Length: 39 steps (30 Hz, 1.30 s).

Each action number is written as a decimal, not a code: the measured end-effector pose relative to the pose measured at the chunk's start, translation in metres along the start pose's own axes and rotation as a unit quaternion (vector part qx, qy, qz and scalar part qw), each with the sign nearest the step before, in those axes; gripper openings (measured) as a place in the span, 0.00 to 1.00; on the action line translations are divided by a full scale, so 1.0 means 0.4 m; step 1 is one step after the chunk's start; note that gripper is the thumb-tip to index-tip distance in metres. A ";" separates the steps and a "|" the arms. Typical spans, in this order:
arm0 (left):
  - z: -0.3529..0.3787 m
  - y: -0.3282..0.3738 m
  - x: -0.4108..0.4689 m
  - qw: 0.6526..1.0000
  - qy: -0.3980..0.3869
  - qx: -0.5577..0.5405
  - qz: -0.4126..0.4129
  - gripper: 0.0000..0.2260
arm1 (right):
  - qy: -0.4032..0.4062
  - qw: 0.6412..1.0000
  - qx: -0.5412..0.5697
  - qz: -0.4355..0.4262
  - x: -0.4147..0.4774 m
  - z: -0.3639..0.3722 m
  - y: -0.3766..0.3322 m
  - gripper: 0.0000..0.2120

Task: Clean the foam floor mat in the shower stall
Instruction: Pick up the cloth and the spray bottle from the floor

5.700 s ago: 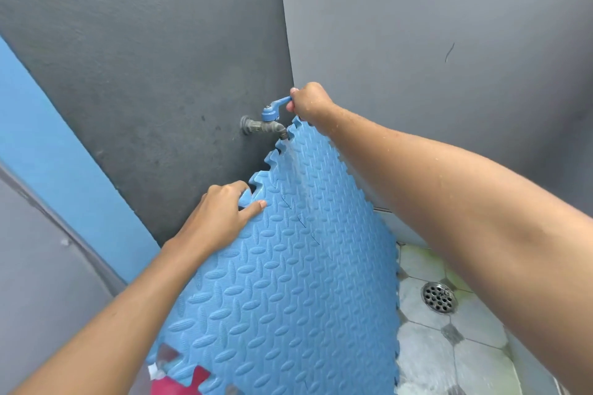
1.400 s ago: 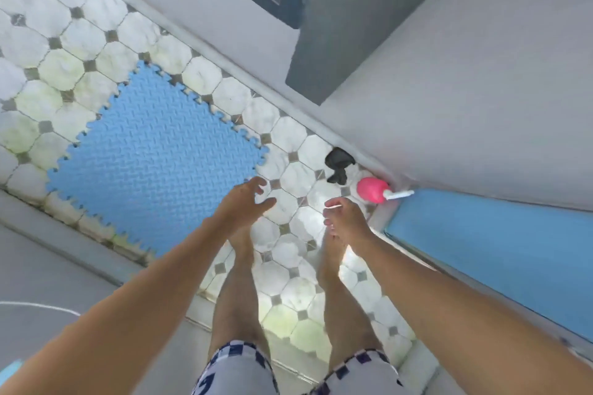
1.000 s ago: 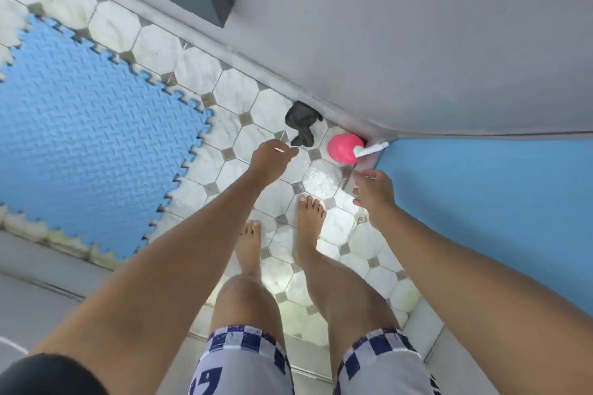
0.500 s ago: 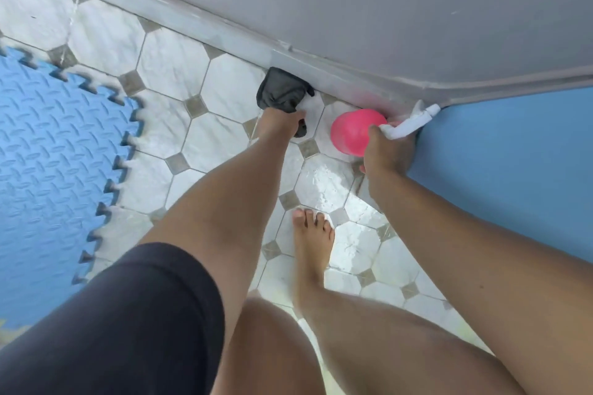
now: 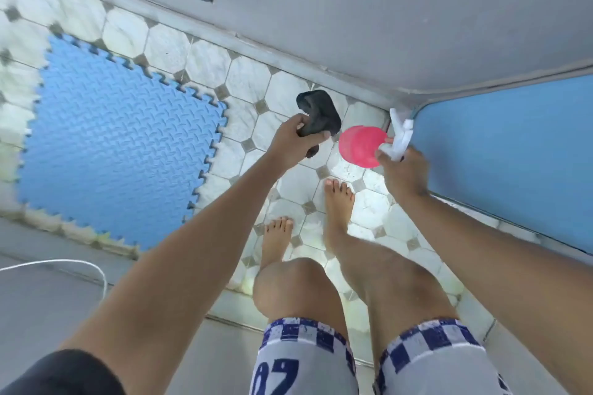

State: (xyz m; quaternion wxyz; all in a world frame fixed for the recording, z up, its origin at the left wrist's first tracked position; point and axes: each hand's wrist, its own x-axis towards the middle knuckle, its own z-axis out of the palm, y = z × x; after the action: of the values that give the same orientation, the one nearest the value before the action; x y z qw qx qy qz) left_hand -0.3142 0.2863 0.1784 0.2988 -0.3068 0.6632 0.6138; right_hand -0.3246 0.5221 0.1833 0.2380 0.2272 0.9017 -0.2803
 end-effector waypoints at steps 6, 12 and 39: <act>-0.071 0.271 -0.428 0.998 0.010 0.025 -0.053 0.21 | -0.057 0.998 0.023 -0.026 -0.341 -0.268 -0.118 0.19; -0.054 0.487 -0.741 0.967 -0.122 0.223 0.027 0.09 | -0.079 0.991 0.059 -0.092 -0.594 -0.522 -0.147 0.26; 1.493 0.515 -1.473 0.771 -0.570 0.253 0.126 0.07 | 0.557 0.729 0.358 0.176 -1.477 -1.346 0.844 0.09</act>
State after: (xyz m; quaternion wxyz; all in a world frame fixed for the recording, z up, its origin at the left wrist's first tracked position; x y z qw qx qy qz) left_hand -0.0886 0.9177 0.7232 0.6089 0.2725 0.5349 0.5186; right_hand 0.1593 0.9391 0.7709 -0.3607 0.5657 0.6492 -0.3583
